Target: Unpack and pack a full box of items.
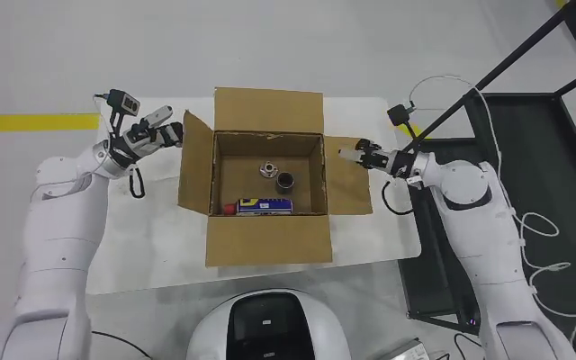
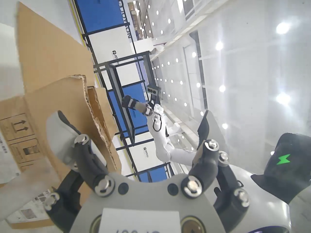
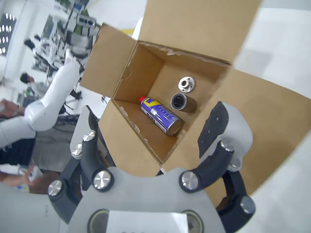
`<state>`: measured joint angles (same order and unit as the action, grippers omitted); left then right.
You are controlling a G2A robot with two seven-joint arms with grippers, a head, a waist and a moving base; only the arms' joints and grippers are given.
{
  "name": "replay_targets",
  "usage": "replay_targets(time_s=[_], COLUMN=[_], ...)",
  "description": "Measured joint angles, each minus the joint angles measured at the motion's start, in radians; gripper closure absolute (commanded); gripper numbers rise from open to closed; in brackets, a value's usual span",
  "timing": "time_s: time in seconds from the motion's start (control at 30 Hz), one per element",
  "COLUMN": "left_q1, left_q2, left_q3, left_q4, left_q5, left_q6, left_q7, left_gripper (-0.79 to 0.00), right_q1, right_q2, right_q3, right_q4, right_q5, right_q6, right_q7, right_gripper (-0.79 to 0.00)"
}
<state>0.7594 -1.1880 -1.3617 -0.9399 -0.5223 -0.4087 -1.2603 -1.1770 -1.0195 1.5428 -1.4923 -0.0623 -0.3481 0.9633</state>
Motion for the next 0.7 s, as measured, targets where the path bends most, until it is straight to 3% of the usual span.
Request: replay_targets(time_s=[0.23, 0.7], left_q1=[-0.062, -0.158], left_q2=[-0.025, -0.091], left_q3=[0.107, 0.302], left_q4=[0.034, 0.186], left_q5=[0.029, 0.064], left_q6=[0.029, 0.028], left_q7=[-0.001, 0.027], left_gripper=[-0.785, -0.785], right_q1=[-0.056, -0.039], right_q2=[0.012, 0.005], right_q3=[0.075, -0.020], right_q4=[0.090, 0.261], right_q5=[0.078, 0.092], right_q6=[0.056, 0.008], right_q7=[0.003, 0.011], right_gripper=[-0.785, -0.785])
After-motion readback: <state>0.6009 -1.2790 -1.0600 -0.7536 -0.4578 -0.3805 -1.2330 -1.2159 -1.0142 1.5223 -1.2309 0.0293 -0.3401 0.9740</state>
